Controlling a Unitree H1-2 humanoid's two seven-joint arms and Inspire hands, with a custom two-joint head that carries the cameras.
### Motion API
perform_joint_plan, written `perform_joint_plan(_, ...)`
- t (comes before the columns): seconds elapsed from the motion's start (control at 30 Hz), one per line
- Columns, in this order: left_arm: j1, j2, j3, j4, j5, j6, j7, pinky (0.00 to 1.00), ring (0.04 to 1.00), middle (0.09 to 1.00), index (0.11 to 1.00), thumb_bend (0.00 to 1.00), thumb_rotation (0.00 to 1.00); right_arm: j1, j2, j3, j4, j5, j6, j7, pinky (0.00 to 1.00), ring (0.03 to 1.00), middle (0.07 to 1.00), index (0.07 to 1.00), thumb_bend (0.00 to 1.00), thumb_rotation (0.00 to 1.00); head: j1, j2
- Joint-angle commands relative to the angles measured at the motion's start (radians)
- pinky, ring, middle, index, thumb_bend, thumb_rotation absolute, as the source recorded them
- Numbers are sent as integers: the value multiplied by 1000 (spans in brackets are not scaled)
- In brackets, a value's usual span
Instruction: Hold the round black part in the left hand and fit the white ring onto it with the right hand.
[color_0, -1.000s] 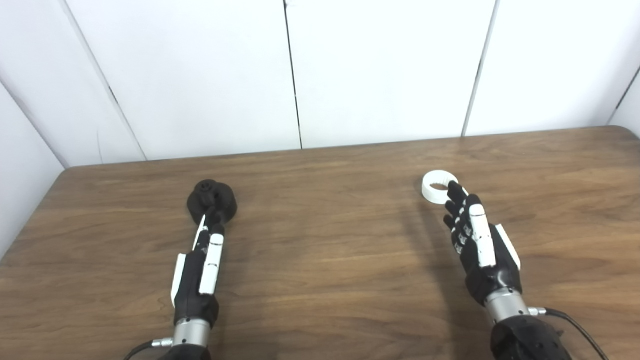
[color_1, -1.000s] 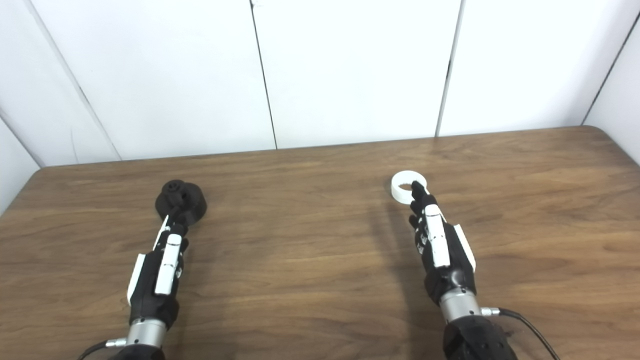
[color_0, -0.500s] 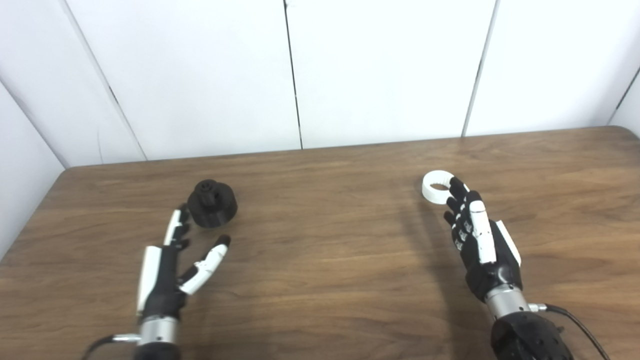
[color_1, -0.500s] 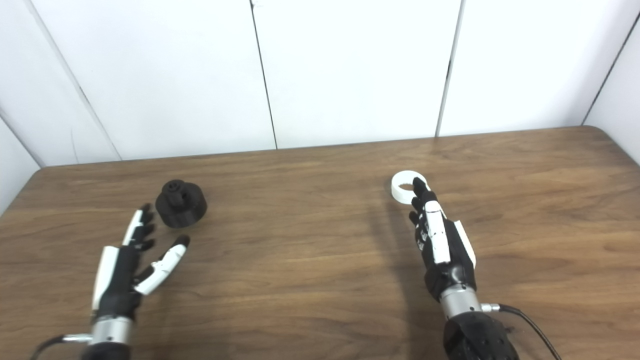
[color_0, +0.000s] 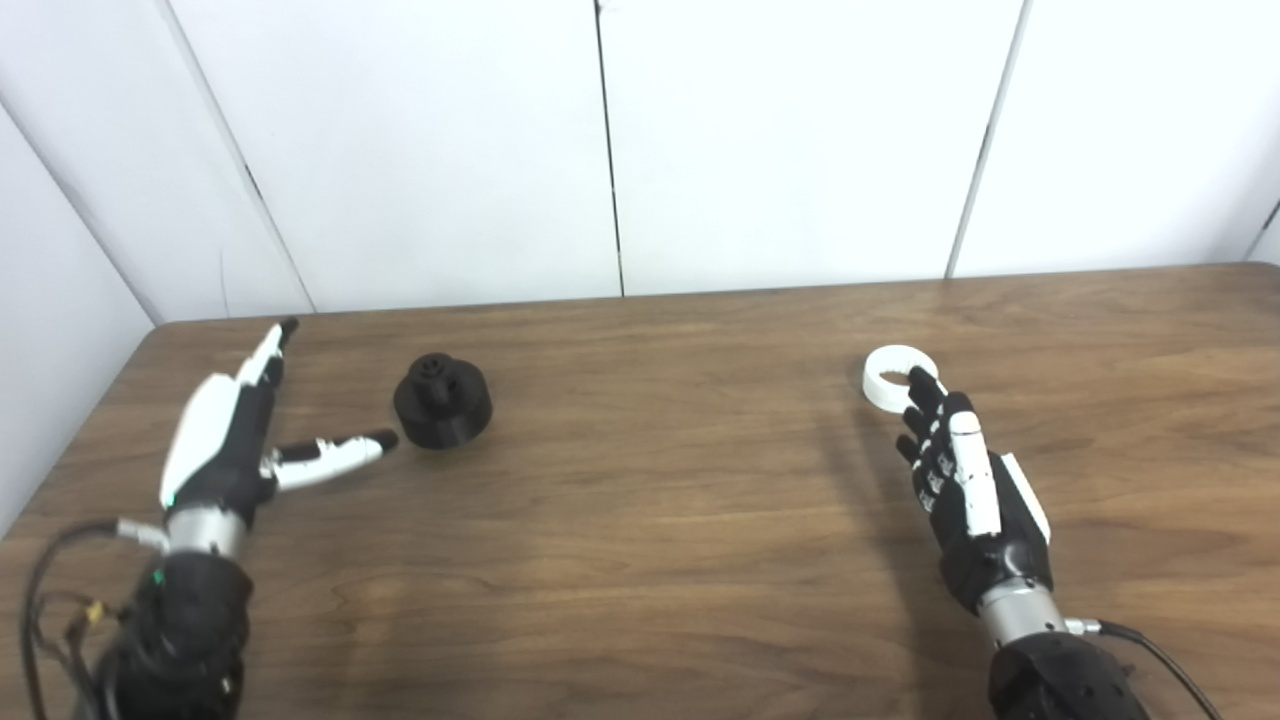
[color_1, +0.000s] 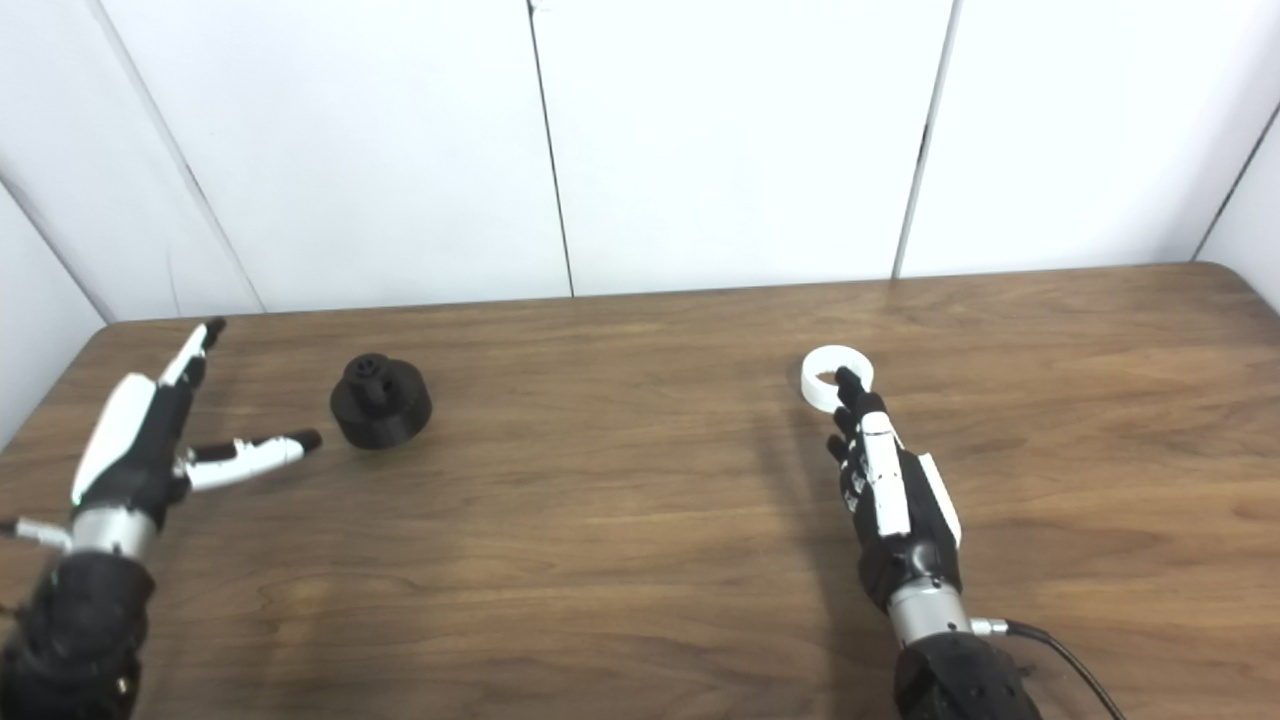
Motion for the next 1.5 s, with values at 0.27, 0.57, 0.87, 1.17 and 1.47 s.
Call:
perform_joint_plan(0.27, -213, 125, -76, 155, 23, 35, -185, 918, 1000, 1000, 997, 1000, 345, -32, 4, 2, -32, 2, -24, 5, 947, 980, 980, 945, 386, 1000, -6, -7)
perform_joint_plan(0.57, -331, 160, -163, 300, 11, 33, -361, 934, 1000, 1000, 979, 1000, 363, -27, -2, -10, -41, 18, -22, 8, 947, 980, 974, 942, 397, 1000, -14, -6)
perform_joint_plan(0.87, -373, 166, -192, 342, 7, 34, -494, 939, 1000, 1000, 964, 1000, 382, -32, -4, -23, -43, 24, -15, 3, 941, 976, 969, 932, 395, 1000, -9, -3)
perform_joint_plan(1.17, -361, 173, -190, 321, -9, 34, -531, 928, 1000, 1000, 984, 1000, 382, -33, -16, -22, -38, 15, -15, 7, 927, 966, 963, 928, 395, 1000, -7, 0)
perform_joint_plan(1.47, -354, 166, -205, 320, 21, 34, -512, 948, 1000, 1000, 987, 1000, 369, -36, -25, -22, -41, 22, -11, 12, 934, 977, 973, 936, 405, 1000, -8, -3)
